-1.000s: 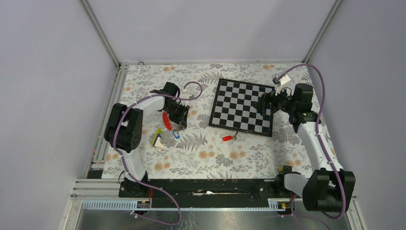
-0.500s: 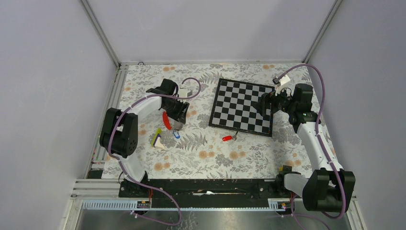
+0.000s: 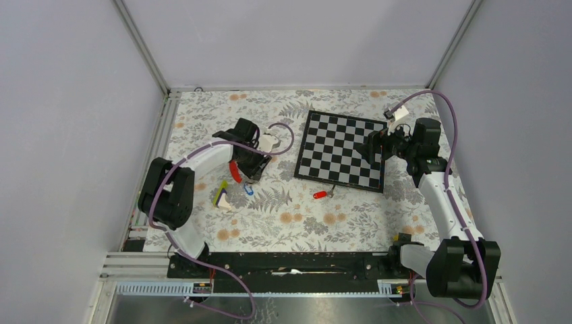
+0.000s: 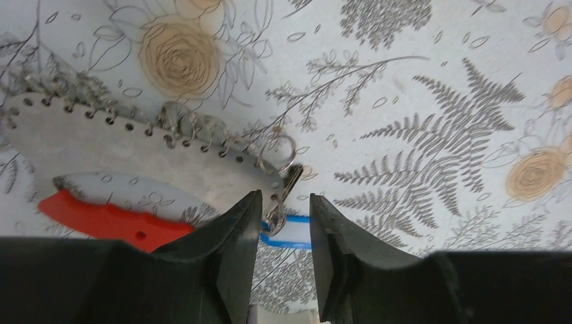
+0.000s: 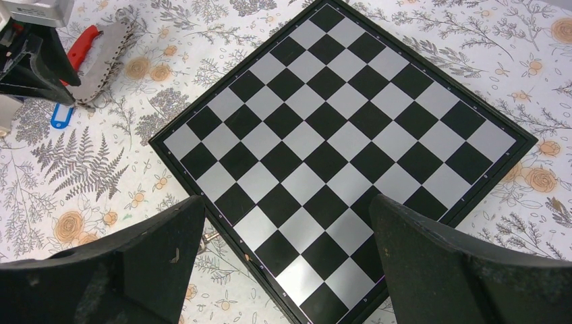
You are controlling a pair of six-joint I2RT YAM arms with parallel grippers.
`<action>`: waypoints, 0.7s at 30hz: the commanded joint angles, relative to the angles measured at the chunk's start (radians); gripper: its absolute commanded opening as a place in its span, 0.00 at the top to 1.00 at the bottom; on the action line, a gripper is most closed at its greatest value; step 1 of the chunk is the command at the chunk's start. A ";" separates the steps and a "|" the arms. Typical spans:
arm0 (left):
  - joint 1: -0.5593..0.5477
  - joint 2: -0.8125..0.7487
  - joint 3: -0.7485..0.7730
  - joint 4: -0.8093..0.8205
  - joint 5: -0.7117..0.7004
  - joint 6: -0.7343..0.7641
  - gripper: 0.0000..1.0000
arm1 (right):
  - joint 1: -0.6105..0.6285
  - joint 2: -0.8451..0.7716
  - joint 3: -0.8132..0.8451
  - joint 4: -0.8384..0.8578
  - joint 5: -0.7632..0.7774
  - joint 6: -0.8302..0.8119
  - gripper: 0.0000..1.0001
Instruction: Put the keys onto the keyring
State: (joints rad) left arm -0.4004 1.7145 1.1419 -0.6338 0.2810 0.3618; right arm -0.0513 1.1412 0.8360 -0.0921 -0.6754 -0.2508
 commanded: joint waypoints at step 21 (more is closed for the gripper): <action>-0.036 -0.018 -0.024 -0.008 -0.185 0.107 0.71 | 0.001 -0.025 -0.011 0.046 -0.026 -0.021 0.00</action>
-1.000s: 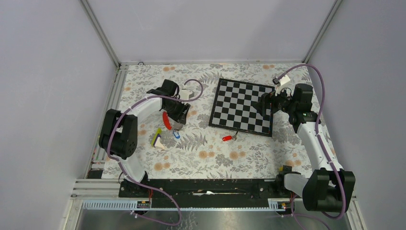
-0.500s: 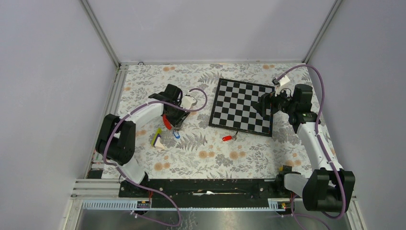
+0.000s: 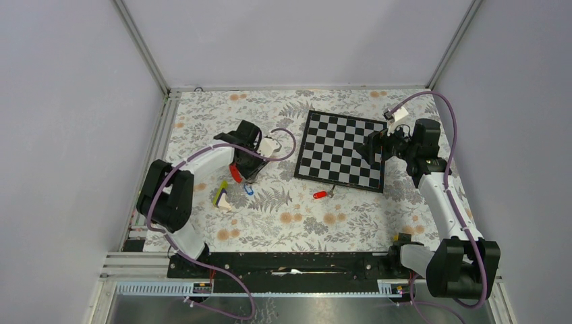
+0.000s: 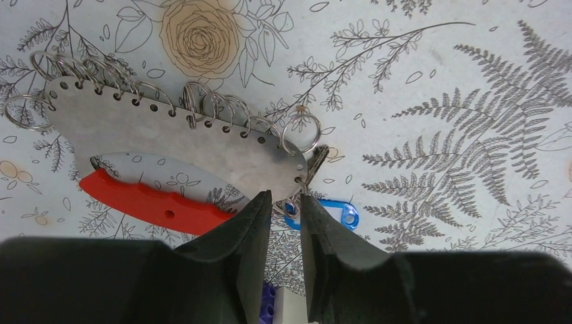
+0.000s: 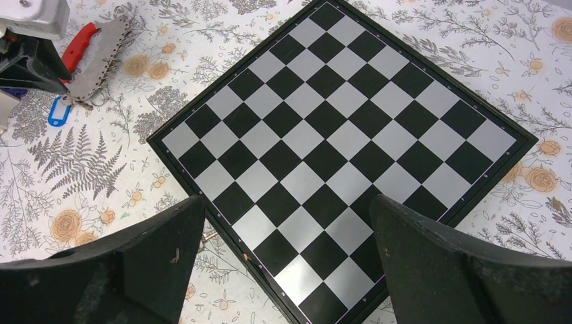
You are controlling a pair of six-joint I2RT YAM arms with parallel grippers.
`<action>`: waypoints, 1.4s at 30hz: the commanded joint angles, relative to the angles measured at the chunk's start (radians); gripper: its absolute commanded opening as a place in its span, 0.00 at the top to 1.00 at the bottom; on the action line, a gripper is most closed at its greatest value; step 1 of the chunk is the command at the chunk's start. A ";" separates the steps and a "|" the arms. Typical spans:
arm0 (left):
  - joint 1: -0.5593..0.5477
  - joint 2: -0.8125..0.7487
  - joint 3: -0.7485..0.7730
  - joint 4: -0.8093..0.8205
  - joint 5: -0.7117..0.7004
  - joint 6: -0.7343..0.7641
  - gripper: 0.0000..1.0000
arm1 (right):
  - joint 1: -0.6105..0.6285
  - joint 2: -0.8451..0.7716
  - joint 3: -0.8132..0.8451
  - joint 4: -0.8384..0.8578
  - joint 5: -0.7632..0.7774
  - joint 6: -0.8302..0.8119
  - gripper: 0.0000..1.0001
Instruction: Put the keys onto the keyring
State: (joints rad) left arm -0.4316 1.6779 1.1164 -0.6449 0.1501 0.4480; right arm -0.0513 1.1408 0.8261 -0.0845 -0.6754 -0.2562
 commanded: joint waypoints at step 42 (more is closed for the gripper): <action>-0.036 0.059 0.109 -0.042 0.098 0.031 0.63 | 0.001 -0.021 -0.010 0.040 -0.032 -0.024 0.00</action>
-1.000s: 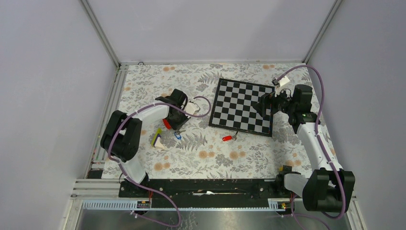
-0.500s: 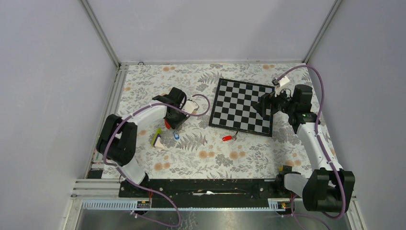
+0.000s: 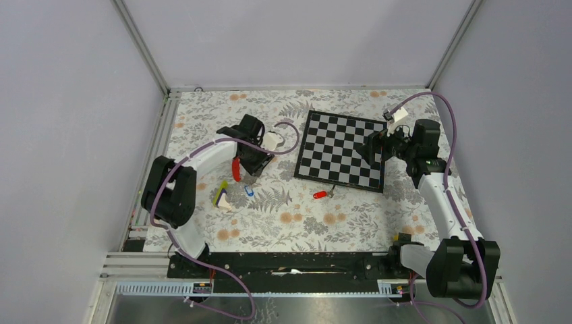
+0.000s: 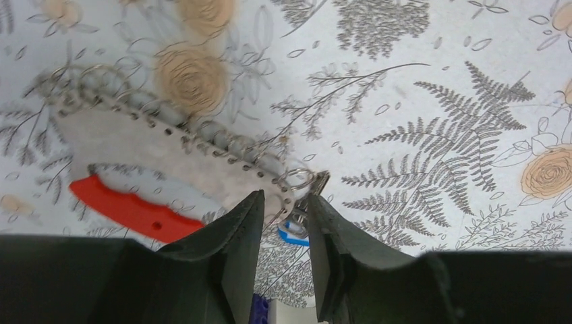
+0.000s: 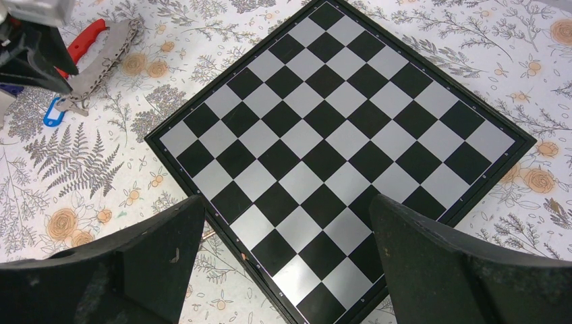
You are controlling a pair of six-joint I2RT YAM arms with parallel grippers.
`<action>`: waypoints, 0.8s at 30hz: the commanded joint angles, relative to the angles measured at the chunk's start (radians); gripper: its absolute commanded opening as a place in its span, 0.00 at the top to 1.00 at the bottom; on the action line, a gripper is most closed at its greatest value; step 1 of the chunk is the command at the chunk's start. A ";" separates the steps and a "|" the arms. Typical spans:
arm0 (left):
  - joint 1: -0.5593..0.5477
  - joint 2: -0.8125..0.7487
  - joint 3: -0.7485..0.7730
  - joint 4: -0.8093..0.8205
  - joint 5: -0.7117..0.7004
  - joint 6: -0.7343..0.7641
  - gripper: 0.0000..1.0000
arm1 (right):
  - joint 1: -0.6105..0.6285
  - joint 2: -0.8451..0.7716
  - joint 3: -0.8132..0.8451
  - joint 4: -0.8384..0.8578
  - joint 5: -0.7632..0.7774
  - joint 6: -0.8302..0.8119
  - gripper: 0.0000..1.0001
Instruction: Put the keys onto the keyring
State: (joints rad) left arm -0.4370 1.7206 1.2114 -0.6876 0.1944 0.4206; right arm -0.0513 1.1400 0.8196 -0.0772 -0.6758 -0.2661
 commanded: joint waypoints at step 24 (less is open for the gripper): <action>-0.069 0.079 -0.052 0.068 -0.085 0.088 0.73 | 0.001 -0.017 -0.007 0.034 -0.027 -0.017 0.00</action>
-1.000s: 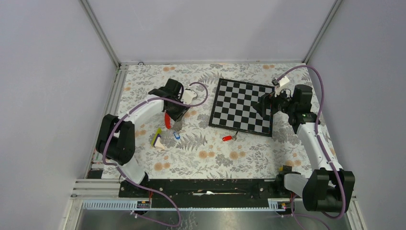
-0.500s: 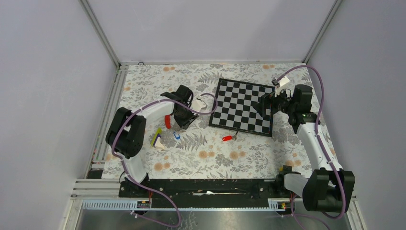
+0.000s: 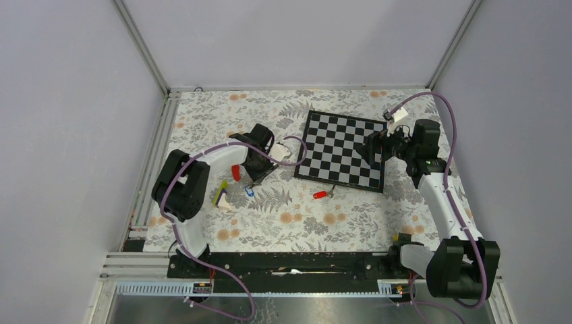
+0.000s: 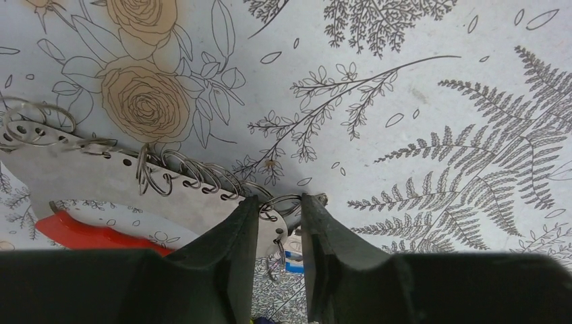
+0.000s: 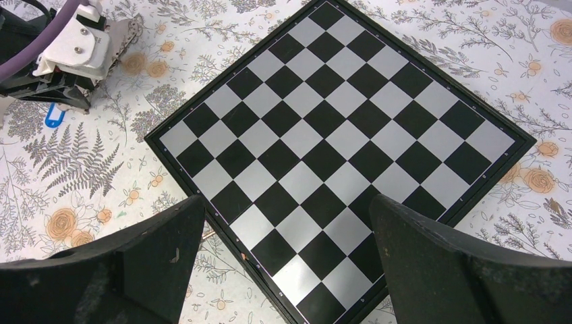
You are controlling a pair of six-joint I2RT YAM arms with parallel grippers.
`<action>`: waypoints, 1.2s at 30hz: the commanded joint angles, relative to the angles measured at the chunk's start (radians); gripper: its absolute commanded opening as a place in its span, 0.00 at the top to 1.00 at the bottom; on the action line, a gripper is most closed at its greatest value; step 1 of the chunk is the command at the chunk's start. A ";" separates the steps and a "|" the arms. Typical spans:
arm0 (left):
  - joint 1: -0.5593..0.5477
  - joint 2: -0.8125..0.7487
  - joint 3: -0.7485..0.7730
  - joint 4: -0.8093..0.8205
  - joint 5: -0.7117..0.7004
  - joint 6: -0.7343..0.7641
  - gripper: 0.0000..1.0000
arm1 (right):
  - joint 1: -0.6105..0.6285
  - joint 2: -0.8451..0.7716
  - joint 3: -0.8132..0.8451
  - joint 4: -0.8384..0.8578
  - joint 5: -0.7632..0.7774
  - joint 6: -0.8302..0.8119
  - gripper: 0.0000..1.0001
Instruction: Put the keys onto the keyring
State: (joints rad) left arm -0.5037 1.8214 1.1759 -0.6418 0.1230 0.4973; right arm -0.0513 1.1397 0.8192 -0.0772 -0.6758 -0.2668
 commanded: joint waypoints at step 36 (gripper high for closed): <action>-0.002 -0.127 0.105 -0.041 0.213 -0.017 1.00 | 0.002 -0.032 -0.009 0.084 -0.122 0.077 0.00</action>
State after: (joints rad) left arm -0.5041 1.7405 1.2217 -0.7048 0.2405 0.4896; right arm -0.0513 1.1374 0.8043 -0.0582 -0.7193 -0.2527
